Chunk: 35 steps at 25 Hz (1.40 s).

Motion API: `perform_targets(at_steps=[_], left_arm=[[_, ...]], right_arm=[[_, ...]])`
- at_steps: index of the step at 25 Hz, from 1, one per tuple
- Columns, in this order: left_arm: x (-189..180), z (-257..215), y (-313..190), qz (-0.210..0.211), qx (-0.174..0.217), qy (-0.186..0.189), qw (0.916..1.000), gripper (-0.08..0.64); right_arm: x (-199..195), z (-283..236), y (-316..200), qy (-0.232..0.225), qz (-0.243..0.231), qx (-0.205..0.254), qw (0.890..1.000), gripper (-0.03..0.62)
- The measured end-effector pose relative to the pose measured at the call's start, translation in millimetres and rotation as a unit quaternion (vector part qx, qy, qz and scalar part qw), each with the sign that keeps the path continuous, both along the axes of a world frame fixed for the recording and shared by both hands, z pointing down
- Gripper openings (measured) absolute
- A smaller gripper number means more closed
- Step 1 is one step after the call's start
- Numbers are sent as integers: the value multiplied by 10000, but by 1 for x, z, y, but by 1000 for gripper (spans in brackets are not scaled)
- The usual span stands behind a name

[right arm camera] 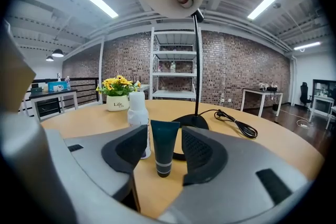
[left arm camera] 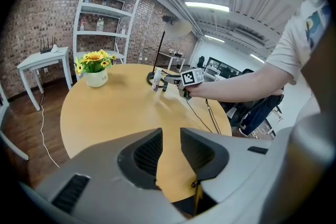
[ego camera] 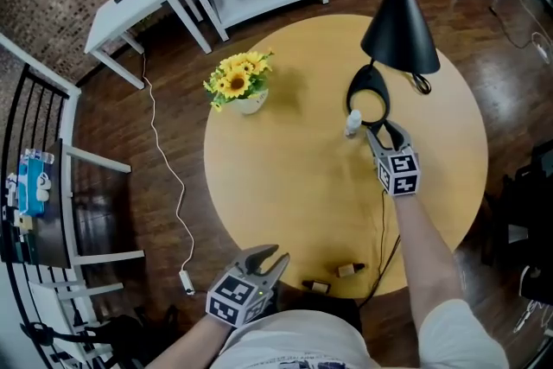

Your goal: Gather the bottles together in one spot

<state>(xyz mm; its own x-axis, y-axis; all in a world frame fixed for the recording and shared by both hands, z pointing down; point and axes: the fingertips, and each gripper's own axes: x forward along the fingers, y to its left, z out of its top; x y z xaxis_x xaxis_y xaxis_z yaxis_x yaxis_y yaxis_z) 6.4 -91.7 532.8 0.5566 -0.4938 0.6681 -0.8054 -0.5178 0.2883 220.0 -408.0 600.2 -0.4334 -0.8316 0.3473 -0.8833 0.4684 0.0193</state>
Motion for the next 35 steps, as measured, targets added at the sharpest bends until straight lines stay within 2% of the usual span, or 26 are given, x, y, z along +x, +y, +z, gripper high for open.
perform_targets(at_steps=[5, 9, 11, 14, 17, 23, 27, 31, 35], left_arm=[[-1, -5, -8, 12, 122, 46, 9999, 107], [-8, -7, -14, 78, 219, 127, 9996, 135], [-10, -12, -13, 145, 276, 263, 9992, 135], [-17, -24, -6, 274, 343, 523, 9977, 137], [-32, -31, 3, 402, 429, 623, 9963, 138], [-72, -44, 27, 577, 572, 787, 9936, 147], [-101, -44, 57, 641, 604, 760, 9932, 156], [-132, -44, 85, 729, 636, 683, 9930, 158], [-159, -39, 111, 782, 630, 592, 9932, 158]], right_arm=[[8, -33, 21, -95, 29, 181, 9998, 236], [16, -75, 66, -361, 204, 291, 9987, 236], [18, -95, 101, -209, 188, 360, 9990, 236], [18, -116, 163, 263, 173, 344, 9989, 236], [16, -127, 232, 369, 402, 134, 9984, 236], [-28, -131, 373, 309, 990, -339, 9940, 236], [-61, -134, 449, 322, 1419, -460, 9883, 236], [-94, -135, 504, 297, 1497, -617, 9864, 236], [-116, -135, 537, 355, 1572, -680, 9846, 236]])
